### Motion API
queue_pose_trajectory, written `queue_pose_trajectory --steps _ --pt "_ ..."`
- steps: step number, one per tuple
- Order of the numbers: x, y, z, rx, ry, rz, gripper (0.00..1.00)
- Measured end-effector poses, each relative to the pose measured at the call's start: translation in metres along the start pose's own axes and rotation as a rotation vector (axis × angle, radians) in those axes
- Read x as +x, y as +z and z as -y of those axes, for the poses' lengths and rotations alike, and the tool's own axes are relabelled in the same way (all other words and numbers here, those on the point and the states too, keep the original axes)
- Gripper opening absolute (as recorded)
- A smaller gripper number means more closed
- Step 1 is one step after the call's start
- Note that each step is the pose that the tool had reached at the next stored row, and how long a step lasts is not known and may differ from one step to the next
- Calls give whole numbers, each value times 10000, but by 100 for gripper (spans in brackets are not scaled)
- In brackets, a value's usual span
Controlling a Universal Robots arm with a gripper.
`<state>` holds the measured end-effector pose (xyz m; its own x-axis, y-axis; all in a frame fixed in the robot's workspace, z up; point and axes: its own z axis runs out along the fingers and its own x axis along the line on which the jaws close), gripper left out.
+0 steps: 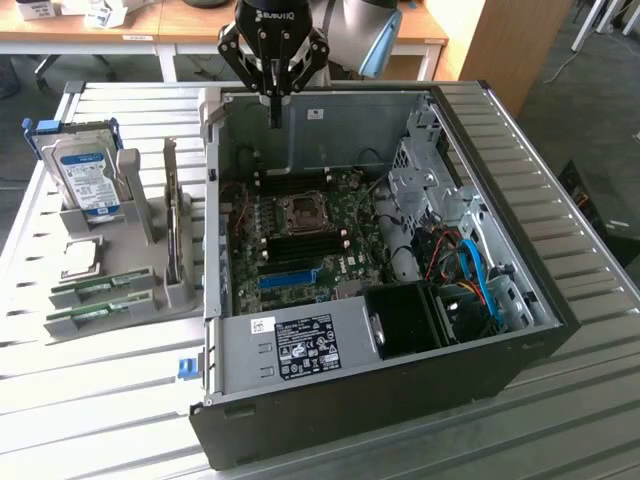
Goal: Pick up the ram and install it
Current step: 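Reach for the ram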
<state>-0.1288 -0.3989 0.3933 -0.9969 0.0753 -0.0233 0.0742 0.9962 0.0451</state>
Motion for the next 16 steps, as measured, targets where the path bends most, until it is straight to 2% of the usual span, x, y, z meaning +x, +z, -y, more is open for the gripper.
queue_pose_trajectory --steps 5,16 --pt "104 -3 9 0 -1 0 11" --pt "436 -12 43 0 -2 0 11"
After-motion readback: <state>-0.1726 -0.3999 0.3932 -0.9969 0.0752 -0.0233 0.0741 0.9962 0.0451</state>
